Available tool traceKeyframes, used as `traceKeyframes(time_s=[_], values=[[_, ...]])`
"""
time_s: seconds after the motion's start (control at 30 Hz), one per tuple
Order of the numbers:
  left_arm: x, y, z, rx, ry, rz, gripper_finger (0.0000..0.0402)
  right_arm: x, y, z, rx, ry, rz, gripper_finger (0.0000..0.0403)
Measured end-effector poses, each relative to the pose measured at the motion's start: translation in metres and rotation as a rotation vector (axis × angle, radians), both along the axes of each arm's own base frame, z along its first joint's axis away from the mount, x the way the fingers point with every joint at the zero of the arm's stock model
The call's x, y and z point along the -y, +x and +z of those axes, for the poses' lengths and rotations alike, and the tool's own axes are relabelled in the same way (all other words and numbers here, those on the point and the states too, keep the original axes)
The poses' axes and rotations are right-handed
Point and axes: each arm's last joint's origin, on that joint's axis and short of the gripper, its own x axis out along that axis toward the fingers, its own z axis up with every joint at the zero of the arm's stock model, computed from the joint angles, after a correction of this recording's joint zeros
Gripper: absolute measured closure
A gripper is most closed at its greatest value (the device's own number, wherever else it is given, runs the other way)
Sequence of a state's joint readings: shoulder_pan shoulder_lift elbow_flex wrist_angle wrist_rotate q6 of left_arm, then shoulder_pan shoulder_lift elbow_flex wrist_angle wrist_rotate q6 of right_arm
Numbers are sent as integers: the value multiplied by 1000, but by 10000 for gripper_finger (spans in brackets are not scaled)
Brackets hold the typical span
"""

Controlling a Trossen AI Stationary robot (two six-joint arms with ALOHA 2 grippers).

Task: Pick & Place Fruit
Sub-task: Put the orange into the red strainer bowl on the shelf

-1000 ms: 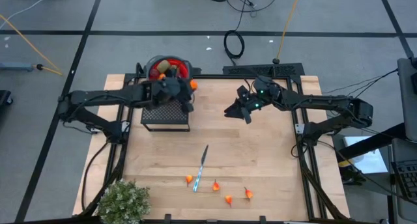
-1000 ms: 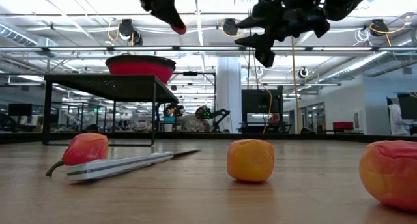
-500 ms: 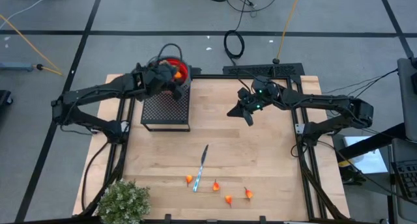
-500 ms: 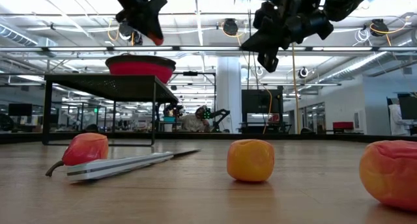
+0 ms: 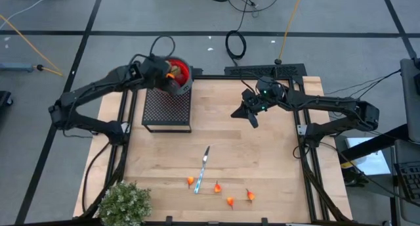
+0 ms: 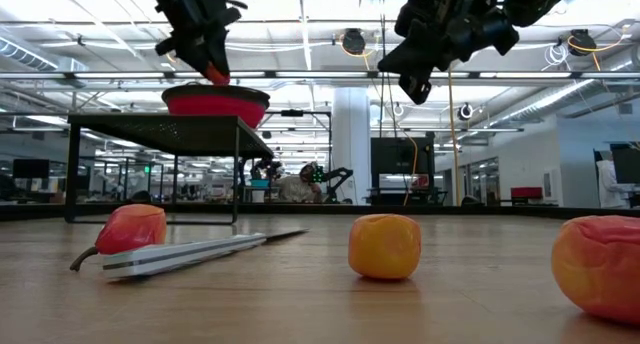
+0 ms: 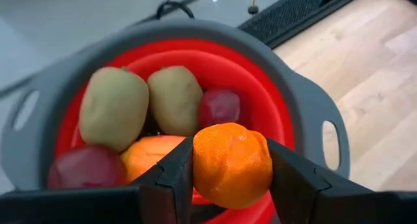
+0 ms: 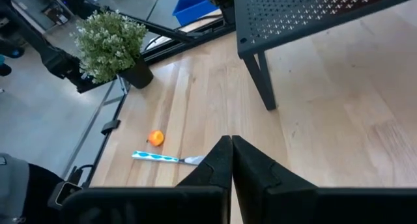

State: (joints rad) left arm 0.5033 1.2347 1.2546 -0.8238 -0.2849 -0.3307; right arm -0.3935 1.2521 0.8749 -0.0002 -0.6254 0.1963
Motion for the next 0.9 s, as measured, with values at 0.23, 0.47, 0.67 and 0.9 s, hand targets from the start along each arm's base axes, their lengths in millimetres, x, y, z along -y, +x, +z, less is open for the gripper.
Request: traceKeyframes(time_s=[0.23, 0.47, 0.67, 0.9], values=[[-16, -9, -1, 63, -90, 15, 247, 0, -1, -1, -16, 7, 0, 402], [-25, -11, -2, 28, -44, 2, 247, 0, -1, -2, -19, 8, 1, 402], [-33, 0, -13, -37, -39, -49, 247, -1, -1, -2, -20, 14, -1, 402], [-41, 10, -27, -125, -31, -73, 247, -1, -1, -2, -26, 37, -5, 402]])
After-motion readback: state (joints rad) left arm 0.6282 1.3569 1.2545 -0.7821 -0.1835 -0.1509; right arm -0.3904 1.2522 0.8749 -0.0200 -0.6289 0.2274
